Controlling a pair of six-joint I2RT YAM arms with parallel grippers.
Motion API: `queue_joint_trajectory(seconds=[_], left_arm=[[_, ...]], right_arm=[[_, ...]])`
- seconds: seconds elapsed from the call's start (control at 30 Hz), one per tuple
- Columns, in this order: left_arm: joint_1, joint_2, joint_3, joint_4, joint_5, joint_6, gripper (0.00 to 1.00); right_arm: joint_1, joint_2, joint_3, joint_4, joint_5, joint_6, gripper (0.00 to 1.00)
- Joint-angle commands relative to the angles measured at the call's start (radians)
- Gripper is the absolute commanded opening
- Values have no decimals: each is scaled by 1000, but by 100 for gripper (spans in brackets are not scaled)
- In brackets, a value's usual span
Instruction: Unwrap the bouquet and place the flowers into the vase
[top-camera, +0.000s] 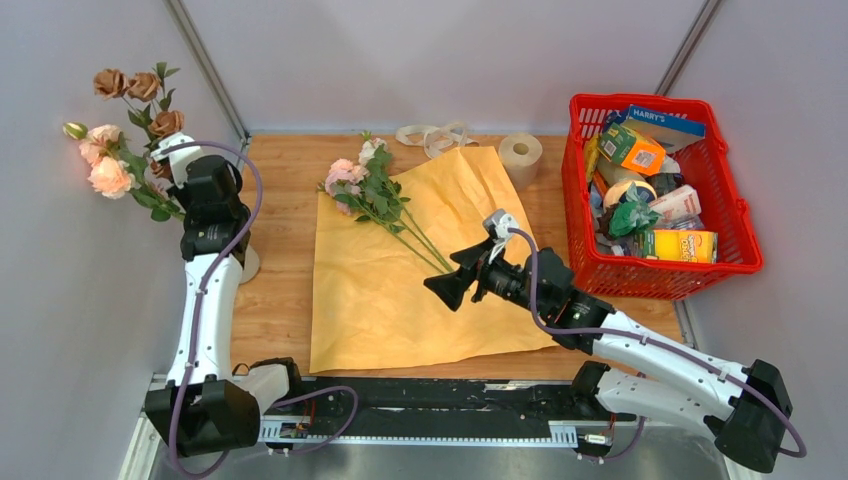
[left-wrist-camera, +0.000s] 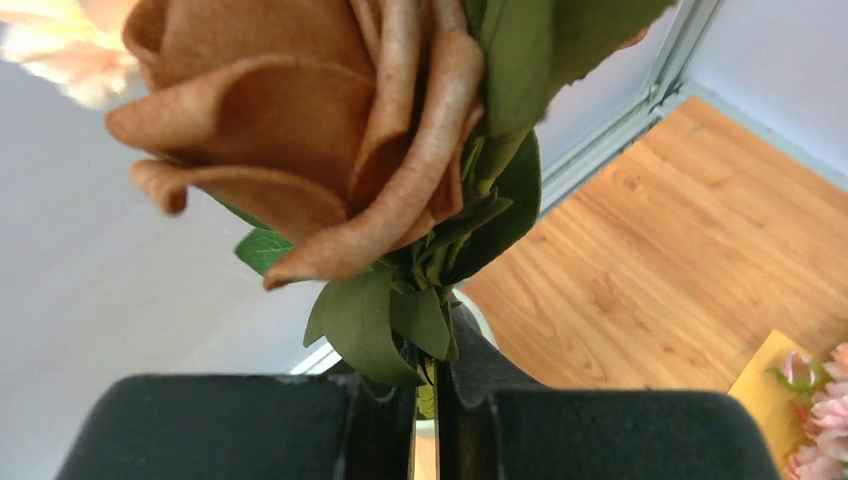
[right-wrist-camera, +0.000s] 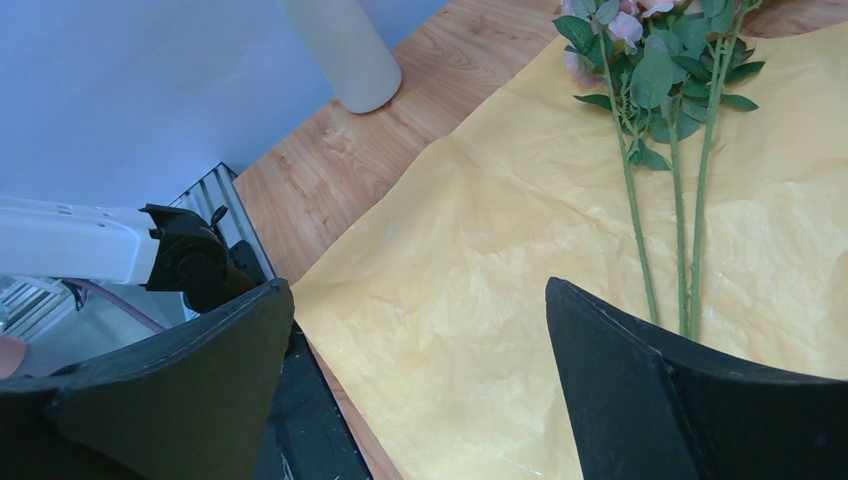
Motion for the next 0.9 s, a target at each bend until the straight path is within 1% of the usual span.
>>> queue_joint_trajectory(seconds=[0.0, 0.03, 0.1, 0.17, 0.2, 0.27, 0.43, 0.57, 0.7, 0.83, 0.87], left_arm=[[9, 5, -6, -126, -39, -138, 13], [9, 4, -9, -138, -43, -147, 13], [9, -4, -21, -158, -37, -172, 18], [9, -10, -38, -169, -21, -187, 31], [9, -10, -44, -175, -20, -190, 51], [9, -14, -47, -188, -25, -192, 55], [9, -42, -39, -194, -13, -176, 60], [9, -74, 8, -255, 53, -192, 61], [9, -100, 69, -350, 176, -202, 61], [9, -131, 112, -431, 349, -211, 61], [9, -142, 114, -450, 425, -213, 61]], right_arm=[[2, -1, 11, -8, 51, -21, 100], [4, 4, 14, -11, 59, -19, 100], [2, 14, 20, -22, 77, -13, 100], [2, 22, 29, -45, 94, 1, 100], [2, 22, 34, -51, 143, 4, 100], [4, 21, 34, -60, 163, 6, 100], [4, 11, 30, -66, 197, 13, 100], [2, 39, 40, -66, 220, 22, 100], [2, 83, 46, -68, 269, 16, 100], [-6, 129, 51, -70, 305, -17, 100], [-10, 140, 53, -70, 308, -25, 100]])
